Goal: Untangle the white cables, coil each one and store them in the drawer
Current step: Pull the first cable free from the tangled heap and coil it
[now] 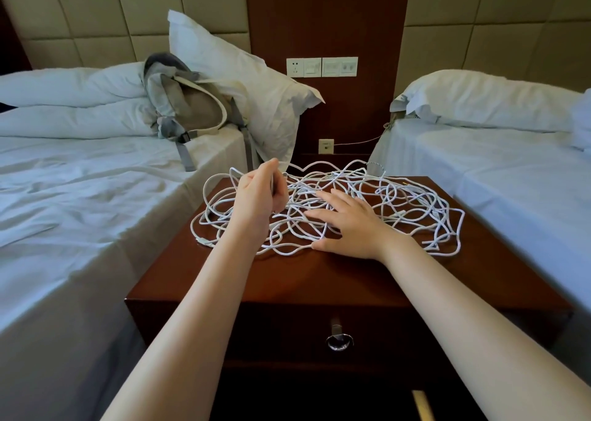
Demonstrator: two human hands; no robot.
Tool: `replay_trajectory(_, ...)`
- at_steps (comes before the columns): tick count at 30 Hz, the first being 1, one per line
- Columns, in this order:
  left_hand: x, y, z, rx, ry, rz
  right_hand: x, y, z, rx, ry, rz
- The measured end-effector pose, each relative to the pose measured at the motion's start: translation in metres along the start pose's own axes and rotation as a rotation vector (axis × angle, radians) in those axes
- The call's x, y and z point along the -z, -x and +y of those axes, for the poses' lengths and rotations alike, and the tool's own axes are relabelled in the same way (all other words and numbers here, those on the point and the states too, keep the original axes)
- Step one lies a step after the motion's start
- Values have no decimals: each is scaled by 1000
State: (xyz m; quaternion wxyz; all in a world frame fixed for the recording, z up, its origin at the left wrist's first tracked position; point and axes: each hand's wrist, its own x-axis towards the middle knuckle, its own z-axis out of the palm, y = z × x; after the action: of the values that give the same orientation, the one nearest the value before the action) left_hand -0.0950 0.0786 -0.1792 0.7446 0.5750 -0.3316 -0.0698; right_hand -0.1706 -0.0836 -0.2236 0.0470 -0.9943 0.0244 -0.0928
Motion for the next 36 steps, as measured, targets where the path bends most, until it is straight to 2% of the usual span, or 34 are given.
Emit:
replay_trajectory(4,3,0,-3,6,-11,-46,2,2,-1,8,-68,58)
replay_trajectory(5,5,0,-4,2,-7,-66,4,3,-3,8,-142,140)
replay_trajectory(7,9,-2,-5,1,1,-106,9,2,-8,-15,-284,417)
replay_trajectory(9,10,-2,-4,26,29,-141,16,-4,-14,-24,-304,650)
replay_trajectory(10,10,-2,-3,51,55,-161,20,-10,-17,-25,-302,665)
replay_trajectory(13,9,-1,0,134,156,-263,21,-29,-27,63,-217,557)
replay_trajectory(17,7,0,7,154,314,-425,9,-36,-35,168,-129,634)
replay_trajectory(20,0,2,13,128,428,-447,-6,-28,-40,209,-18,675)
replay_trajectory(23,-10,-1,12,26,465,-327,-16,-24,-39,182,-53,566)
replay_trajectory(26,-14,-7,6,-121,334,-67,-16,-23,-34,151,-51,568)
replay_trajectory(31,-4,-12,-6,-278,-155,329,-16,-18,-27,104,-92,624)
replay_trajectory(33,0,-13,-11,-350,-358,368,-16,-19,-23,77,-112,684)
replay_trajectory(36,1,-12,-18,-382,-659,312,-15,-19,-17,45,-94,793)
